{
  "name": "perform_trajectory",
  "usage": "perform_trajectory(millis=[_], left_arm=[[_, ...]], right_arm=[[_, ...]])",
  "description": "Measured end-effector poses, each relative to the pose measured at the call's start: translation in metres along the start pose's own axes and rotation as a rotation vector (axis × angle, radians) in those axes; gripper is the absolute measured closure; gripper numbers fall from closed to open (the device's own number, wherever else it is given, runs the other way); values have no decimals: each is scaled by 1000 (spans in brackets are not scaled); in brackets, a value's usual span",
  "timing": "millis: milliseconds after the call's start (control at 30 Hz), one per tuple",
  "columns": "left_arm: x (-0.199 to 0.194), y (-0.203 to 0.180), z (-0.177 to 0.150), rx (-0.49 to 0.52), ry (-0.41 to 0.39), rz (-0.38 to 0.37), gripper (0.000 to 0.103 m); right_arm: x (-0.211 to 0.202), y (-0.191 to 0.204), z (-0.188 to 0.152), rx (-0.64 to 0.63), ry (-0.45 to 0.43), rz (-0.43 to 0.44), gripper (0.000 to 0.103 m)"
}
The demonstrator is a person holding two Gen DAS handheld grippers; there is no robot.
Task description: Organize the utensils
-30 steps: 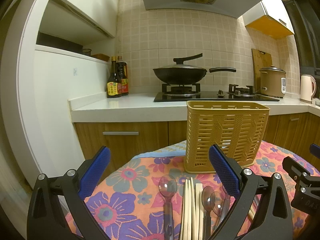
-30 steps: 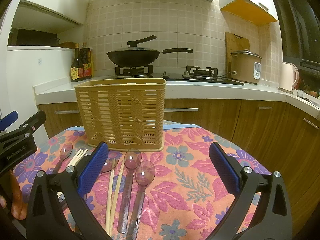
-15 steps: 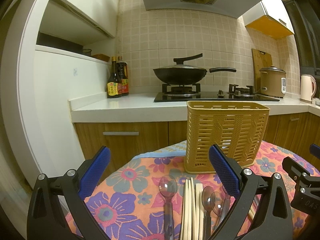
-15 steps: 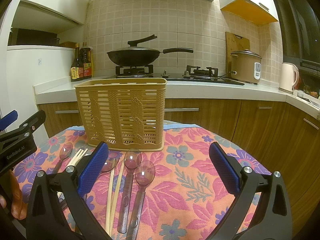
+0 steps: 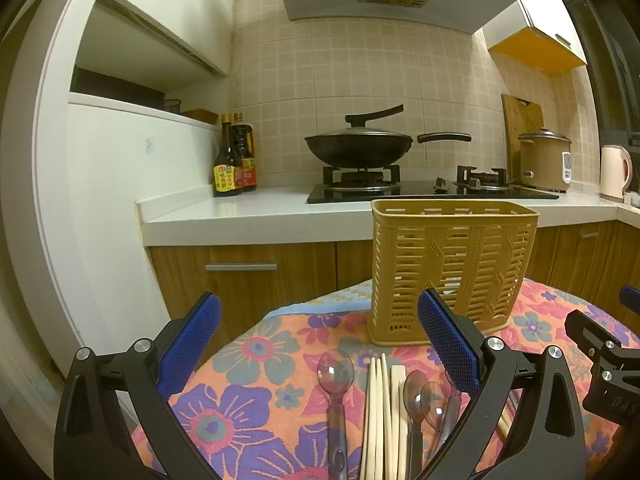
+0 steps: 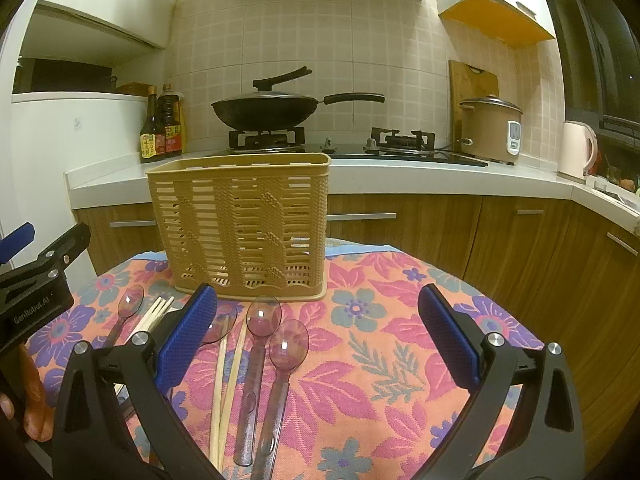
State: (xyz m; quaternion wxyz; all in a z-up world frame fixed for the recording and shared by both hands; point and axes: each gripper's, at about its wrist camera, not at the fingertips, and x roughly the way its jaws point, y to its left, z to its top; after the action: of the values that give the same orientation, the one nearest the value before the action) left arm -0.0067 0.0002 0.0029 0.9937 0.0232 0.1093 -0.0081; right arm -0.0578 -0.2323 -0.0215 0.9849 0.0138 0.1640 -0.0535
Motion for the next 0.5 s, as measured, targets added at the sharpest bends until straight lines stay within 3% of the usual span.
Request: perform_trajectory(millis=[367, 500], left_arm=[[0, -1, 0, 9, -3, 2, 8], [4, 13, 4, -59, 25, -33, 8]], right_arm=[[0, 0, 0, -1, -1, -3, 7], [1, -4, 0, 19, 0, -36, 7]])
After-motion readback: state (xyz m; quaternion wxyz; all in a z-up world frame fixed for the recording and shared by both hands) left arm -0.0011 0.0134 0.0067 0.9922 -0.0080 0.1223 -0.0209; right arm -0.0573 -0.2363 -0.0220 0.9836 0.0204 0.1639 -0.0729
